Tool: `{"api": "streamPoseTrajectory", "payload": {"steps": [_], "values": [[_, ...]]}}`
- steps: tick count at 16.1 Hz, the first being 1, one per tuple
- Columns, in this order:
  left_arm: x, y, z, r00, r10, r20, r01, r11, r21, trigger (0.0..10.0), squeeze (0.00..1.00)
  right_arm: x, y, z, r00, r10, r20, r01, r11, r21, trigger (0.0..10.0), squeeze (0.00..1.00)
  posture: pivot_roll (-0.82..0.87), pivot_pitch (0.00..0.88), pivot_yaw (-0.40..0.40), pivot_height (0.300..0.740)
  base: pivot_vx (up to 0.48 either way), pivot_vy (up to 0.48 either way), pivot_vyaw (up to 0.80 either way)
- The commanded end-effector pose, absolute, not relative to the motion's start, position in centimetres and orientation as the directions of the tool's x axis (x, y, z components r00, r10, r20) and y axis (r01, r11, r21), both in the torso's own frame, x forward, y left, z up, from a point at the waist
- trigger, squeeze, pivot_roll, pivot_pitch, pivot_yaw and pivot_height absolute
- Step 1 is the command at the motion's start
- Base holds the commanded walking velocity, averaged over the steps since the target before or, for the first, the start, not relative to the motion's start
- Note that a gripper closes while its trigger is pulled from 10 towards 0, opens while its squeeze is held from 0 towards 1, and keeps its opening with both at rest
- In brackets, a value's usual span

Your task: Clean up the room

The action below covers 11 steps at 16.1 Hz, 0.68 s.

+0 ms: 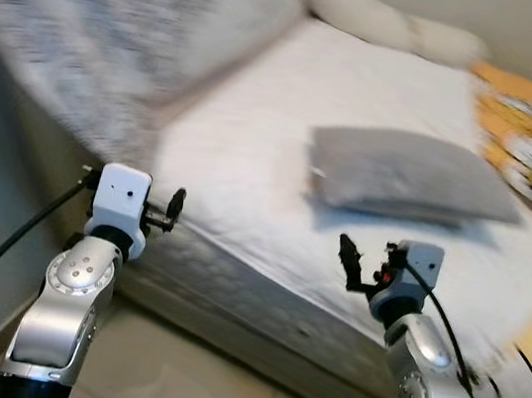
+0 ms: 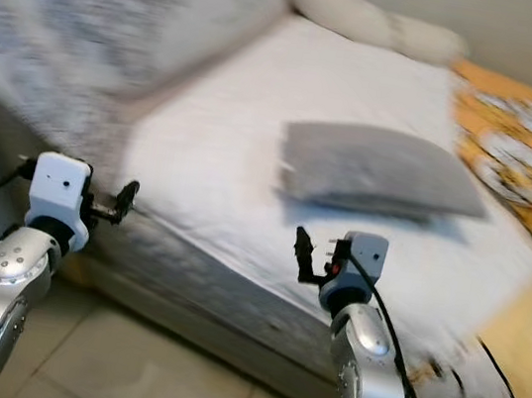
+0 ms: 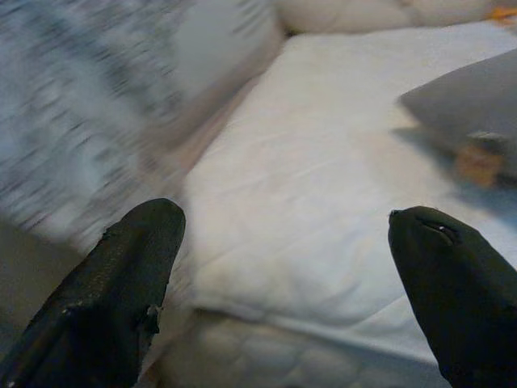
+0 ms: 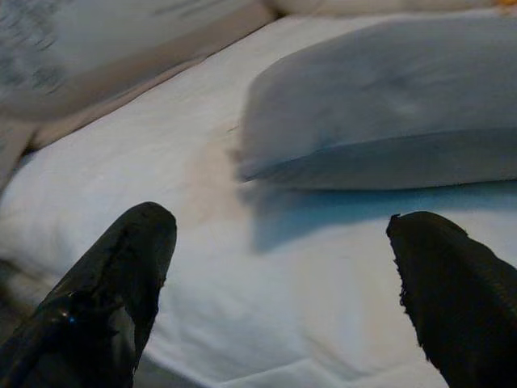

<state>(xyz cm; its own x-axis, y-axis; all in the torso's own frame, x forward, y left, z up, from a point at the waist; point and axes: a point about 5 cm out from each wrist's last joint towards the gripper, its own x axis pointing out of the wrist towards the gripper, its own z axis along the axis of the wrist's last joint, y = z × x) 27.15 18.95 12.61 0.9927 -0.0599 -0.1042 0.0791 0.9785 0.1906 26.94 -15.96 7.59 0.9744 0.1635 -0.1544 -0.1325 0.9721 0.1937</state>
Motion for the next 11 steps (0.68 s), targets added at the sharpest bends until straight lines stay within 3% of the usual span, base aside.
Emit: {"api": "streamPoseTrajectory", "payload": {"steps": [1,11], "values": [[27.28,18.82,13.59,0.995,-0.081,-0.065,0.092,0.977,0.194,10.0,0.0,27.19,-16.29,8.42,0.984,0.134,-0.114,-0.109,0.974,0.199,10.0,0.0,0.03,0.0,-0.083,0.74,0.0,0.0,-0.79],[27.09,18.83,13.44,0.992,-0.104,-0.072,0.115,0.98,0.164,10.0,0.0,27.42,-15.77,8.18,0.983,0.133,-0.126,-0.108,0.977,0.184,10.0,0.0,0.02,0.0,-0.067,0.74,0.0,0.0,-0.05]]}}
